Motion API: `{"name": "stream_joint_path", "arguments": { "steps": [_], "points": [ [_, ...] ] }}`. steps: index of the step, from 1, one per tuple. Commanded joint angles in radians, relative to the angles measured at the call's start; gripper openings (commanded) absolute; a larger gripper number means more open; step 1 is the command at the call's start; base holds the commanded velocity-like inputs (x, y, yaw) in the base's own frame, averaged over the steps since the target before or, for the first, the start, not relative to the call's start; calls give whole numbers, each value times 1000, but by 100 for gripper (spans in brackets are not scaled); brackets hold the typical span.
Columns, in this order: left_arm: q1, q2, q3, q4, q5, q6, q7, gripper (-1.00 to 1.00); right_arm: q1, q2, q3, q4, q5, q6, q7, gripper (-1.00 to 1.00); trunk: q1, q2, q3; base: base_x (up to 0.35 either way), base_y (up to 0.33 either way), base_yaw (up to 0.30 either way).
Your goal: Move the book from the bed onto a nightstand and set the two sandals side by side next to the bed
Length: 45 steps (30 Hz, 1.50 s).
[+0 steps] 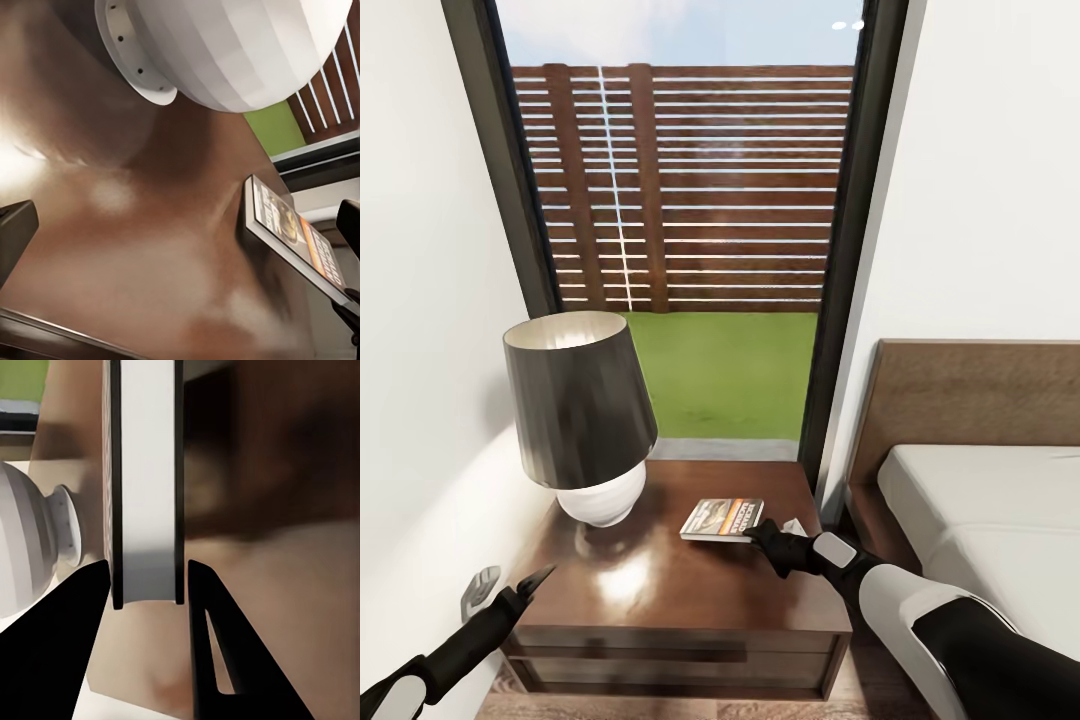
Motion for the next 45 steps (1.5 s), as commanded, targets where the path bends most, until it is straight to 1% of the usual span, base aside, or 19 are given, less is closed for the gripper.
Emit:
{"name": "stream_joint_path", "arguments": {
  "steps": [1,16,17,34,41,45],
  "points": [
    [-1,0,1,0,8,9,-1,100,-1,0,8,1,-6,2,4,-100,0,0,-1,0,0,0],
    [-1,0,1,1,8,9,-1,100,-1,0,6,1,-7,2,10,-100,0,0,-1,0,0,0],
    [-1,0,1,1,8,9,-1,100,-1,0,7,1,-7,2,10,100,0,0,-1,0,0,0],
    [-1,-2,1,1,8,9,-1,100,-1,0,3,1,-8,2,8,100,0,0,-1,0,0,0],
    [-1,-1,2,2,7,14,-1,100,-1,0,3,1,-8,2,7,100,-27,49,21,0,0,0],
    [-1,0,3,2,4,35,-1,100,-1,0,4,1,-8,2,6,100,-42,77,34,0,0,0]
  ]
}}
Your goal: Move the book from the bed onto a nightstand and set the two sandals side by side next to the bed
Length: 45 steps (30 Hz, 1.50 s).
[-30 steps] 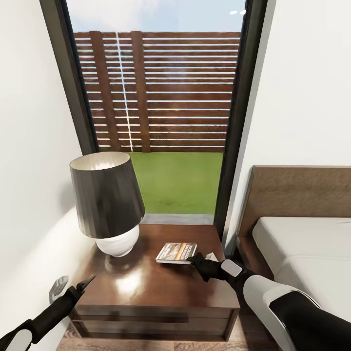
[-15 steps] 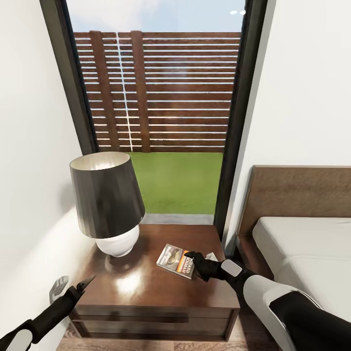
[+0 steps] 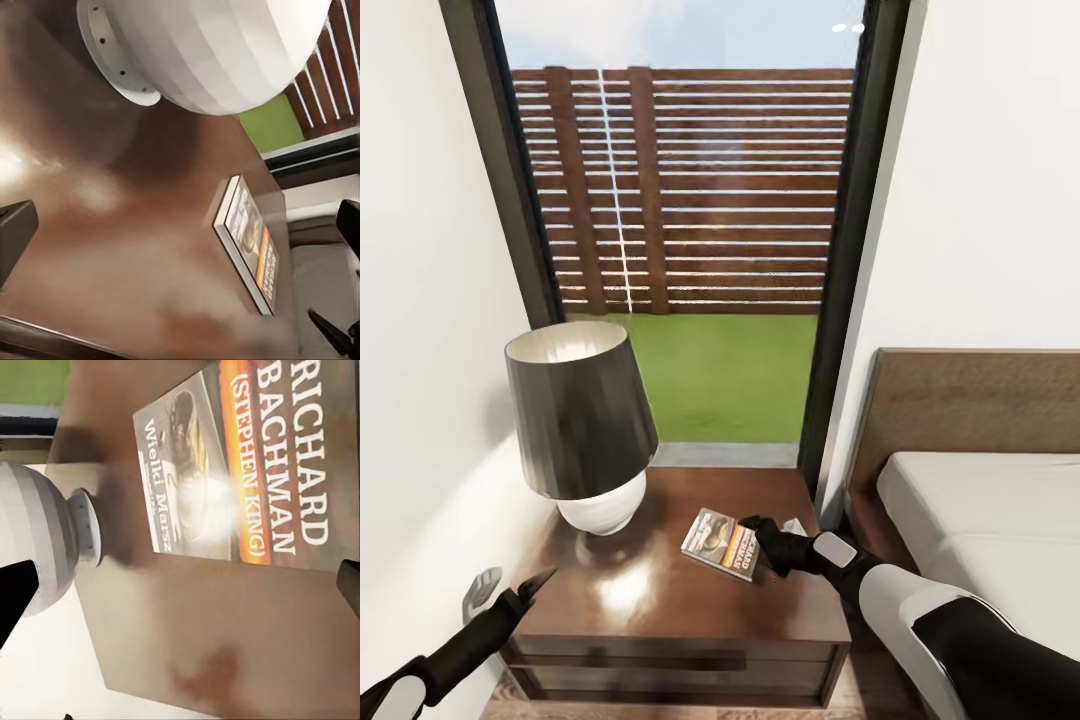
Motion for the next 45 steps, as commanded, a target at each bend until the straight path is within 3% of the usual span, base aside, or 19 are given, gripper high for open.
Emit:
{"name": "stream_joint_path", "arguments": {
  "steps": [1,25,36,45],
  "points": [
    [0,0,2,0,6,15,-1,100,-1,0,9,1,-5,1,4,100,-4,7,2,0,0,0],
    [0,14,-3,1,-19,52,4,100,0,-2,-4,1,-6,-4,13,100,-96,175,77,0,0,0],
    [0,21,-6,2,-146,63,1,100,-1,-13,-7,4,-6,-5,15,100,-138,252,112,0,0,0],
    [0,21,-8,1,-180,69,2,100,0,-53,-6,4,-8,-3,19,100,-173,315,140,0,0,0]
  ]
}}
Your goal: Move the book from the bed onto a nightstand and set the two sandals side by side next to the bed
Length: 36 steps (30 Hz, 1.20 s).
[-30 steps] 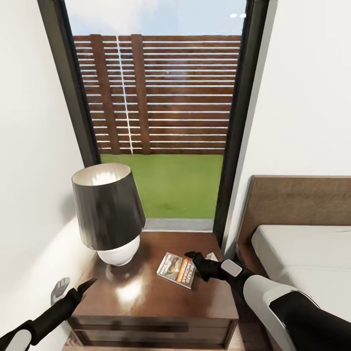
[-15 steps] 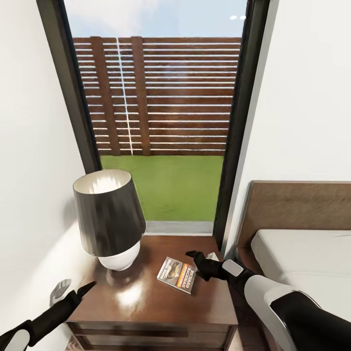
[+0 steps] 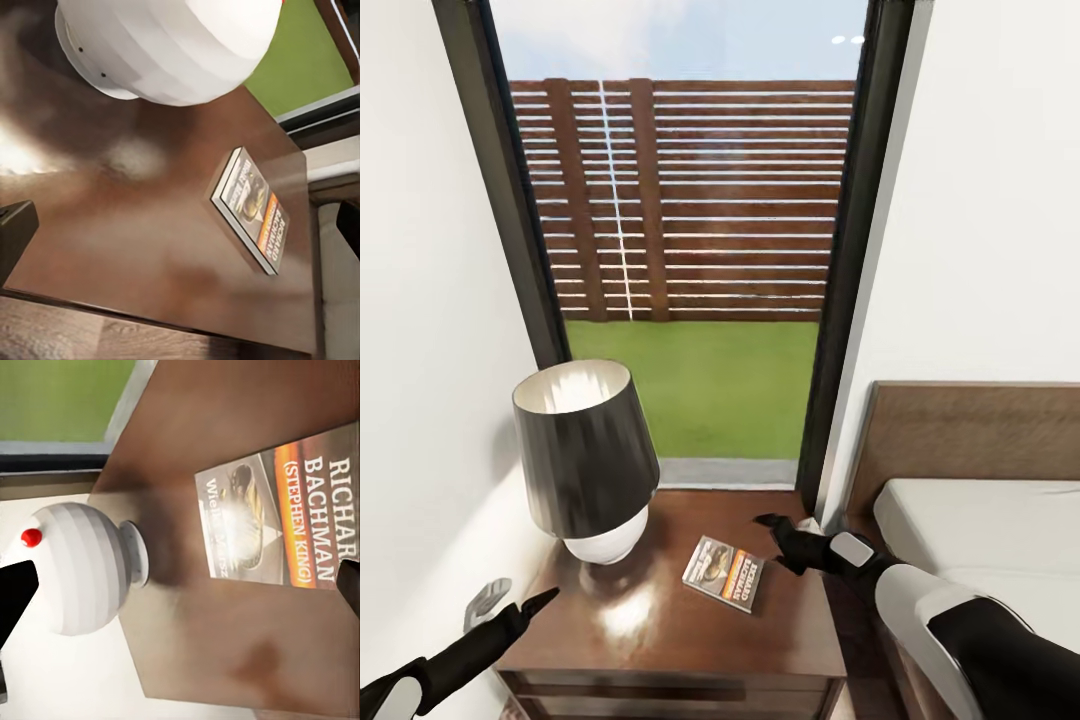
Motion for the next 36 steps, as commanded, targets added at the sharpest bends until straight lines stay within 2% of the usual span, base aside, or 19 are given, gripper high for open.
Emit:
{"name": "stream_joint_path", "arguments": {
  "steps": [1,7,8,9,13,19,24,31,32,33,36],
  "points": [
    [-1,0,1,0,4,8,-1,100,-1,-6,9,1,-6,2,6,100,-4,7,2,0,0,0],
    [-1,0,0,0,-22,8,-1,100,-1,-36,9,6,-8,3,43,100,-27,49,21,0,0,0],
    [-1,-1,-1,0,-30,8,-2,100,0,-40,9,8,-8,3,53,100,-31,56,24,0,0,0],
    [-1,-1,-1,1,-55,8,-2,100,-1,-52,10,10,-4,3,85,100,-35,63,27,0,0,0],
    [-1,-5,-3,4,-77,8,-2,100,-1,-62,10,12,1,1,114,100,-50,91,40,0,0,0],
    [-1,-9,-5,13,-90,7,-1,100,-1,-68,12,17,11,0,130,100,-73,133,59,0,0,0],
    [-1,-9,-6,36,-121,1,0,100,1,-70,14,19,68,0,136,100,-92,168,74,0,0,0],
    [-1,-12,-4,74,-215,-4,-3,100,26,-69,15,21,200,-2,177,100,-119,217,96,0,0,0],
    [-1,-12,-4,74,-215,-4,-3,100,26,-69,15,21,200,-2,177,100,-123,224,99,0,0,0],
    [-1,-14,-4,83,-237,-6,-3,100,34,-69,15,25,228,-3,196,100,-127,231,103,0,0,0],
    [-1,-15,-4,91,-254,-8,-4,100,41,-69,15,33,247,-4,212,100,-138,252,112,0,0,0]
  ]
}}
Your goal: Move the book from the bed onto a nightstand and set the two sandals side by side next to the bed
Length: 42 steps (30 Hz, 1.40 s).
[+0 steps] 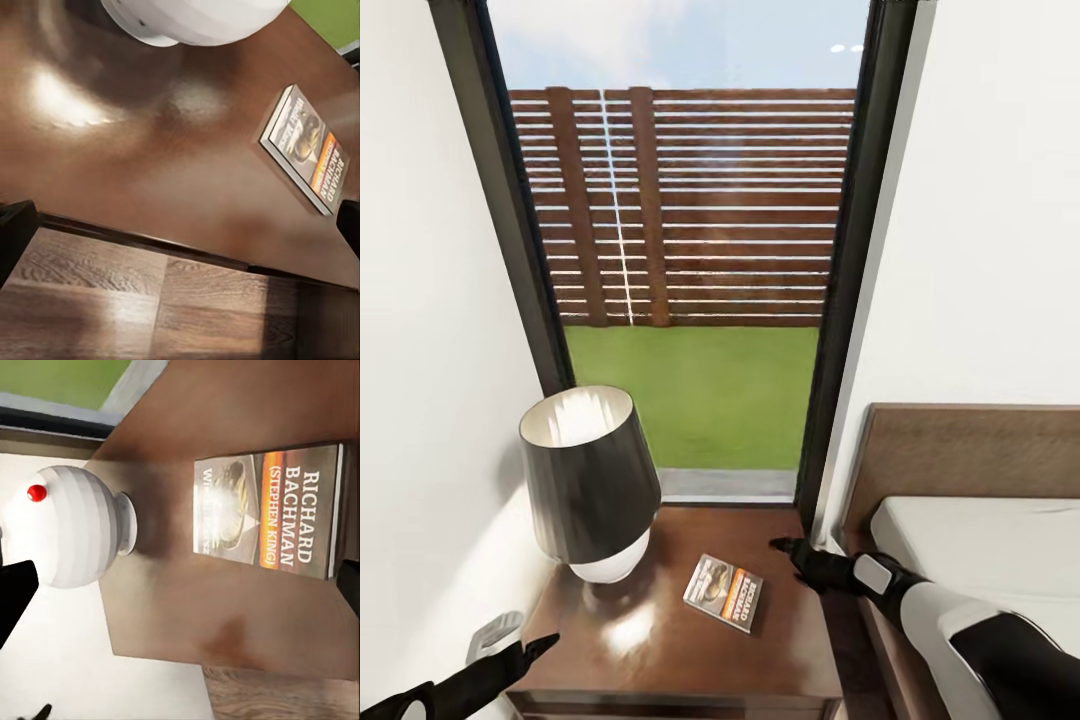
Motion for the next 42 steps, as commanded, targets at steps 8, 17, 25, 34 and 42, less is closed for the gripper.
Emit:
{"name": "stream_joint_path", "arguments": {
  "steps": [8,17,25,34,42],
  "points": [
    [-1,4,1,46,-23,-3,-3,100,29,-6,7,31,22,-20,30,100,-31,56,24,0,0,0],
    [-1,10,1,129,-77,-88,-25,100,84,-23,8,37,38,-83,48,100,-65,119,52,0,0,0],
    [-1,10,1,173,-133,-124,-63,100,116,-27,7,37,44,-111,74,100,-96,175,77,0,0,0],
    [-1,10,1,244,-153,-172,-88,100,147,-31,7,37,46,-174,89,100,-131,238,106,0,0,0],
    [-1,11,2,308,-190,-221,-89,100,190,-43,8,37,60,-206,91,100,-161,294,131,0,0,0]
  ]
}}
